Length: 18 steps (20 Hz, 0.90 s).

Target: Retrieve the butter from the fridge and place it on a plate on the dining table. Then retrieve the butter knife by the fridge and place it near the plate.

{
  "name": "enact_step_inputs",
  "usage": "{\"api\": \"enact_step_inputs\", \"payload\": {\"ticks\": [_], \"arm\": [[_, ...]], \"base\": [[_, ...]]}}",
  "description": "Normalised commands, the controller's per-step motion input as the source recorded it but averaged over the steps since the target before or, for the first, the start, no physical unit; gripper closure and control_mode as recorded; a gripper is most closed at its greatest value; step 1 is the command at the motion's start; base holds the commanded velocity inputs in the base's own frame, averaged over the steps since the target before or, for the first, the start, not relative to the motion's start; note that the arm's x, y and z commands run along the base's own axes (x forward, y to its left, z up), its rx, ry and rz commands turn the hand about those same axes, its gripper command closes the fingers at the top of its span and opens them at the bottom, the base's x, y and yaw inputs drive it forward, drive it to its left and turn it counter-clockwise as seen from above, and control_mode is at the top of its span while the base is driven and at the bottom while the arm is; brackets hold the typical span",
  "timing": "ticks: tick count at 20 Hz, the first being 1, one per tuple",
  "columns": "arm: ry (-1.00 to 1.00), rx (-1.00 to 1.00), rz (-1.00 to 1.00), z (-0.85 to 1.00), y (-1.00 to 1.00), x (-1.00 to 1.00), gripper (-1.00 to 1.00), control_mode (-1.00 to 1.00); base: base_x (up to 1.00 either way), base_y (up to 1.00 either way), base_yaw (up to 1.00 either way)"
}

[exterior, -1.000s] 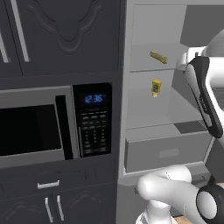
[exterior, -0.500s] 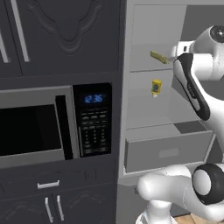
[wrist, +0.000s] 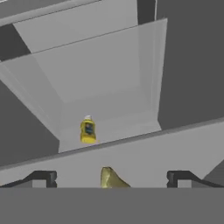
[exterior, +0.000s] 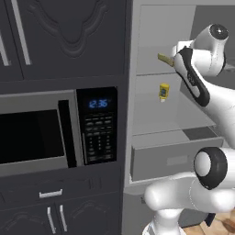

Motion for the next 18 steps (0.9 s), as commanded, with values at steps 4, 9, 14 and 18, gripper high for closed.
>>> {"api": "enact_step_inputs", "payload": {"ticks": [4, 9, 14, 18], "arm": [[0.01, 0.00, 0.11, -0.26, 0.00, 0.72, -1.00, -1.00], [0.00, 0.00, 0.04, -0.15, -0.04, 0.46, -1.00, -1.00], [0.00, 0.00, 0.00, -0.03, -0.14, 0.32, -1.00, -1.00], [0.00, -0.01, 0.00, -0.10, -0.01, 0.33, -1.00, -1.00]], "base": [[0.00, 0.00, 0.00], [0.00, 0.00, 0.00], [0.00, 0.00, 0.00], [0.00, 0.00, 0.00]]}}
